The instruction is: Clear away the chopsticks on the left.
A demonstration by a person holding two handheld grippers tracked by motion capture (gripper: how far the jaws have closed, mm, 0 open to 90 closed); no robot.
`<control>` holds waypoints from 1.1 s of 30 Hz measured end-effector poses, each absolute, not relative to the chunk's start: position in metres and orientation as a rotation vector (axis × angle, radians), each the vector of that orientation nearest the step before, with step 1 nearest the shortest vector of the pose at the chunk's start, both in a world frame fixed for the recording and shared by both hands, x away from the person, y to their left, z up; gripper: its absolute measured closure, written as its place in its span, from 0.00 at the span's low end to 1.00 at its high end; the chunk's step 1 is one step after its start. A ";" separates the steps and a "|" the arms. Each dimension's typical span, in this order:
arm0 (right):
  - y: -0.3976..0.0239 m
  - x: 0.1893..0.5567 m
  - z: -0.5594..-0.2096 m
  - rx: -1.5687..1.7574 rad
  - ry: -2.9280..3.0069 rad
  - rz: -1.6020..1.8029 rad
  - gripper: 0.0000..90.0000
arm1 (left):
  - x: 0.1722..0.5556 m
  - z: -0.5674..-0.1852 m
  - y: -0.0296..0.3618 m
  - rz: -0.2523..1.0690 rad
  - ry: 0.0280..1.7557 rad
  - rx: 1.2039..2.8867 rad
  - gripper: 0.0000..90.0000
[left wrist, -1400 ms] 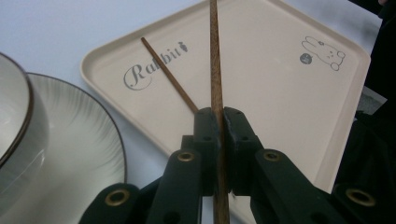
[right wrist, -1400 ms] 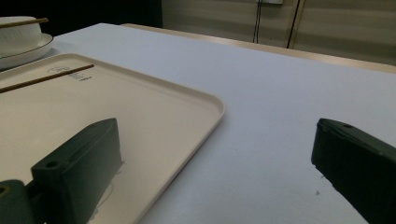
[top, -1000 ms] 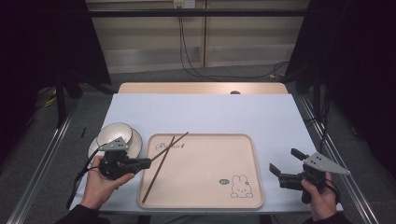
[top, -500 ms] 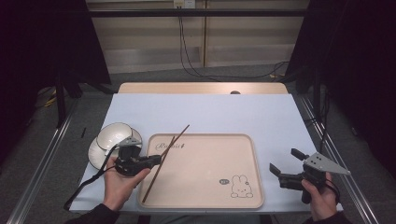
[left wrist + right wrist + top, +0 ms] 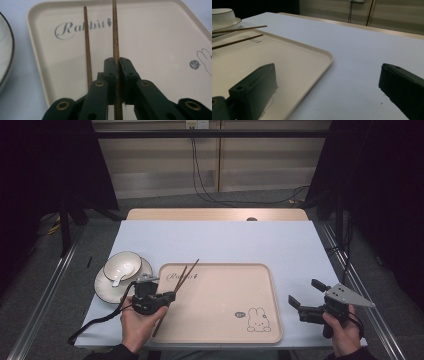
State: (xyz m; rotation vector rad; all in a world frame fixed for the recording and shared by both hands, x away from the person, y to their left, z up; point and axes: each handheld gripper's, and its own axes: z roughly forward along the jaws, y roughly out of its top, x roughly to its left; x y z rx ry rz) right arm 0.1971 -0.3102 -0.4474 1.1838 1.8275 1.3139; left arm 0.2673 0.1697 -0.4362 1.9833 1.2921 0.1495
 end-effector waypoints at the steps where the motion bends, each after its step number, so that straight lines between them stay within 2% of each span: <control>1: -0.310 0.197 -0.447 1.183 1.826 1.313 0.01 | 0.267 -0.438 0.169 0.151 1.295 1.991 0.94; 21: -0.311 0.197 -0.447 1.182 1.827 1.316 0.01 | 0.272 -0.460 0.161 0.140 1.401 2.052 0.94; 33: -0.310 0.197 -0.447 1.177 1.831 1.320 0.01 | 0.273 -0.461 0.160 0.164 1.350 2.101 0.94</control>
